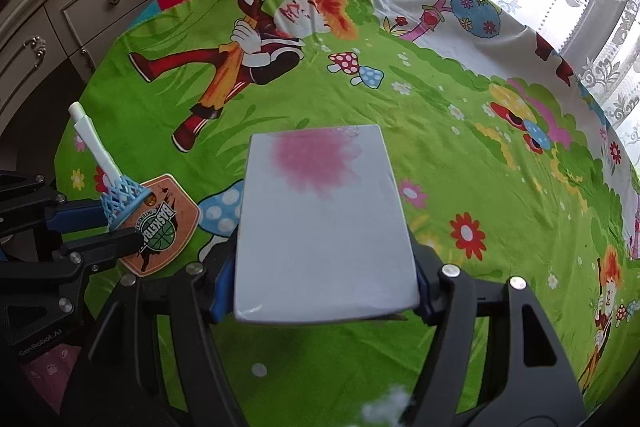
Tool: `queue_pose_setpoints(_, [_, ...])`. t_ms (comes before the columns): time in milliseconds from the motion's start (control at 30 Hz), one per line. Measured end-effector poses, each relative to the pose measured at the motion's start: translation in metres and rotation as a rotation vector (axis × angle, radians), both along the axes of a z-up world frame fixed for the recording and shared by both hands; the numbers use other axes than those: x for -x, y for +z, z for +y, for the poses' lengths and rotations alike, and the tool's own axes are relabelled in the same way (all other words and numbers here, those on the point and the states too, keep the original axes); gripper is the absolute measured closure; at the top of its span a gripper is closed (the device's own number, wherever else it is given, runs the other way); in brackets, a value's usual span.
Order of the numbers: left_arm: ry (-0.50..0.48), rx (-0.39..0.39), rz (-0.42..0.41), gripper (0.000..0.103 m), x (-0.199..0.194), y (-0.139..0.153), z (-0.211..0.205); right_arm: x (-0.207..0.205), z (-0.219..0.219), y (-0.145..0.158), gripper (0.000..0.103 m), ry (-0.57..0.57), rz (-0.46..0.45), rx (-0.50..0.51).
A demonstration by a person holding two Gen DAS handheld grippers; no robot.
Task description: Organize rigid objects
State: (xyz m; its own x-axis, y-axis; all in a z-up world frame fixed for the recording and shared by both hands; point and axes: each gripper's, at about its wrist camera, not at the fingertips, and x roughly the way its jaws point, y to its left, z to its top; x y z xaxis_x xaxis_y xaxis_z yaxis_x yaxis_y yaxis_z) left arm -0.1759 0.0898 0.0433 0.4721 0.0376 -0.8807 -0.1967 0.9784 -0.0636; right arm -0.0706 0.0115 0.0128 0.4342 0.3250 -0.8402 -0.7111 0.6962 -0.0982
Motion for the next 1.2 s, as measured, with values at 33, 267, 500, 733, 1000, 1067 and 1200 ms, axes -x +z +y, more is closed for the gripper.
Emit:
queue_pose_setpoints(33, [-0.005,-0.004,0.001,0.082,0.002,0.0,-0.002,0.005,-0.002,0.001,0.032,0.002,-0.001,0.0])
queue_pose_setpoints(267, [-0.046,-0.013,0.012,0.082,0.014,0.001,-0.017,0.034,-0.024,0.005,0.032,-0.005,-0.02,0.016])
queue_pose_setpoints(500, [-0.158,-0.035,0.02,0.082,0.017,0.006,-0.055,0.054,-0.075,0.017,0.032,-0.084,-0.043,0.012])
queue_pose_setpoints(733, [-0.291,-0.064,0.026,0.082,0.018,0.012,-0.105,0.072,-0.139,0.024,0.032,-0.203,-0.049,0.002])
queue_pose_setpoints(1000, [-0.515,-0.105,0.042,0.082,0.018,0.02,-0.181,0.101,-0.221,0.029,0.032,-0.365,-0.046,-0.02])
queue_pose_setpoints(1067, [-0.579,-0.097,0.062,0.082,0.017,0.02,-0.202,0.111,-0.242,0.028,0.032,-0.408,-0.036,-0.022])
queue_pose_setpoints(1200, [-0.716,-0.126,0.078,0.082,0.02,0.02,-0.25,0.13,-0.282,0.025,0.032,-0.486,-0.023,-0.02])
